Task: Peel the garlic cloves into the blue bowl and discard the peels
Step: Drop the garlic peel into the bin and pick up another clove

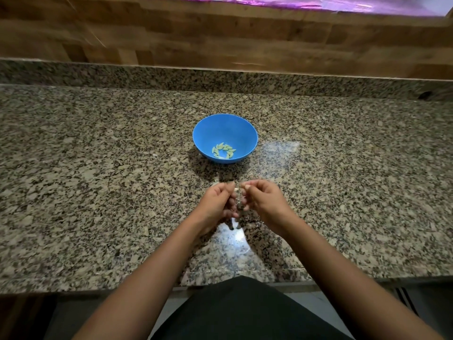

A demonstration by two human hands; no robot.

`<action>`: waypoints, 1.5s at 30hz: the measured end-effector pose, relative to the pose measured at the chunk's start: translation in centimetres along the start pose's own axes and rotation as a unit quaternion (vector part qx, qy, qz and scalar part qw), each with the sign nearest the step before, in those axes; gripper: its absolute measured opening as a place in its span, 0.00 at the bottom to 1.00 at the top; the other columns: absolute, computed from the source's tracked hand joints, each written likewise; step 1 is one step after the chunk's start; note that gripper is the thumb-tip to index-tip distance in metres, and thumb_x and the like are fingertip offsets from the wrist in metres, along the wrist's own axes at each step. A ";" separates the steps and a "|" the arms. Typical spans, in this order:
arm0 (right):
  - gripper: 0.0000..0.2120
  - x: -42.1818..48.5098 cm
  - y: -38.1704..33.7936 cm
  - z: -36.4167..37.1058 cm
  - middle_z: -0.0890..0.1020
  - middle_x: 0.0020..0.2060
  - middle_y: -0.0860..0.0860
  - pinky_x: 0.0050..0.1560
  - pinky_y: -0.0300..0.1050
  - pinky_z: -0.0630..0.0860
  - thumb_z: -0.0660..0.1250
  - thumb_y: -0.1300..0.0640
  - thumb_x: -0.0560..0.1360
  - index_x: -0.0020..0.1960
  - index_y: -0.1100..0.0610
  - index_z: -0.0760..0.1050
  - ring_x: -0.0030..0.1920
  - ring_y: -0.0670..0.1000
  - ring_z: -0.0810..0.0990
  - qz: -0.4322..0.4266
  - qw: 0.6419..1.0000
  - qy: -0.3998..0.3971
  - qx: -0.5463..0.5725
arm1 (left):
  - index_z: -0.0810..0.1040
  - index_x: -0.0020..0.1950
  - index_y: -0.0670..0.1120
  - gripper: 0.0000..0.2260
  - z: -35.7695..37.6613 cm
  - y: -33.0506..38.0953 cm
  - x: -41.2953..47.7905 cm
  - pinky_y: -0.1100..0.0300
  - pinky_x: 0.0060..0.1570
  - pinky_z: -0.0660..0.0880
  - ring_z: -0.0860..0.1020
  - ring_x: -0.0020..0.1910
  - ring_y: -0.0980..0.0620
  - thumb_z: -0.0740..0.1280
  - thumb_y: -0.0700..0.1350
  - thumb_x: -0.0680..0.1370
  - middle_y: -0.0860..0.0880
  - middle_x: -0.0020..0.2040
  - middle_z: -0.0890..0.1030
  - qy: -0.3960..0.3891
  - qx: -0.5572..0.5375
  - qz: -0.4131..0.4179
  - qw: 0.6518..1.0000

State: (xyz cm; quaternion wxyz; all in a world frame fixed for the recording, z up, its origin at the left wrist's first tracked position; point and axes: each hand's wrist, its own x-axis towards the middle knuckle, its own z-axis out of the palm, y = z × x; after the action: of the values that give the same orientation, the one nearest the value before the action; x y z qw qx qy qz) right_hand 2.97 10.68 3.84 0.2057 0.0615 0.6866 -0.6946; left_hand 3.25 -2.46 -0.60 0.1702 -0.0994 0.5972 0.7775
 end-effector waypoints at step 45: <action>0.03 0.8 1.2 -2.4 0.81 0.36 0.58 0.30 0.39 0.78 0.65 0.69 0.74 0.47 0.67 0.75 0.31 0.53 0.79 0.029 0.999 0.035 0.018 | 0.79 0.45 0.44 0.03 -0.1 1.3 -0.8 0.71 0.34 0.70 0.76 0.35 0.57 0.68 0.42 0.76 0.51 0.38 0.79 0.113 0.453 0.100 0.879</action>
State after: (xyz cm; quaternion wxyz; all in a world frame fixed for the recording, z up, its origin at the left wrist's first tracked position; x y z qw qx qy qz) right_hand 2.25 12.90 2.27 0.2006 0.1095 0.6784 -0.6982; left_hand 3.53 -3.00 0.81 0.0491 -0.0382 0.9062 0.4183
